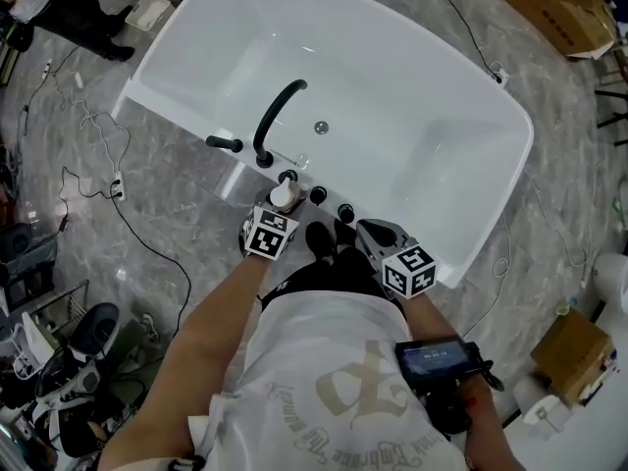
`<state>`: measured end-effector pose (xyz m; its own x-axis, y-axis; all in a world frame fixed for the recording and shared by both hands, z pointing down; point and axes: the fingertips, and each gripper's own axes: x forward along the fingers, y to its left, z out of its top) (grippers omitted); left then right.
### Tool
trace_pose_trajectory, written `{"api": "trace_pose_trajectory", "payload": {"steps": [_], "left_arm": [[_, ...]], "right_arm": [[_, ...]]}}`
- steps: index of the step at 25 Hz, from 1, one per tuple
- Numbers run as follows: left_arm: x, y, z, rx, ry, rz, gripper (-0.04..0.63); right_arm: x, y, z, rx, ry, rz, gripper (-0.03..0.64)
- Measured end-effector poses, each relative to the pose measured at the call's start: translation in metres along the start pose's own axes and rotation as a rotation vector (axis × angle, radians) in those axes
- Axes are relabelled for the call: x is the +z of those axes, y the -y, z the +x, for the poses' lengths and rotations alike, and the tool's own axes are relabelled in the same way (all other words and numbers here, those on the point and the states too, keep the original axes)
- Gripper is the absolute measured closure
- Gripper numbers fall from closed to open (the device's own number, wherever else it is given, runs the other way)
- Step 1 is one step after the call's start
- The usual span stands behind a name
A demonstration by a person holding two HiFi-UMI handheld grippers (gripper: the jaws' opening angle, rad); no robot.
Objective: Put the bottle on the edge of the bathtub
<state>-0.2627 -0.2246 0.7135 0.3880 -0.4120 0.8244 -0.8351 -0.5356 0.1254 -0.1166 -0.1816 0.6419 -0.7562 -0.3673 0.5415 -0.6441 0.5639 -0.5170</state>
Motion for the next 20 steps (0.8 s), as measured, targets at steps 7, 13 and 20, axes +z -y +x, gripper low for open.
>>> {"api": "trace_pose_trajectory", "payload": {"steps": [7,13,20], "left_arm": [[0.003,0.000,0.026,-0.007,-0.037,0.062,0.373],[-0.001,-0.003,0.041,-0.001,-0.070,0.067,0.373],[-0.006,-0.006,0.054,0.008,-0.102,0.109,0.371]], "right_arm": [[0.001,0.012,0.002,0.003,-0.016,0.011,0.611],[0.012,0.016,0.007,0.006,-0.013,0.009,0.611],[0.016,0.020,0.012,0.010,-0.022,0.008,0.611]]}}
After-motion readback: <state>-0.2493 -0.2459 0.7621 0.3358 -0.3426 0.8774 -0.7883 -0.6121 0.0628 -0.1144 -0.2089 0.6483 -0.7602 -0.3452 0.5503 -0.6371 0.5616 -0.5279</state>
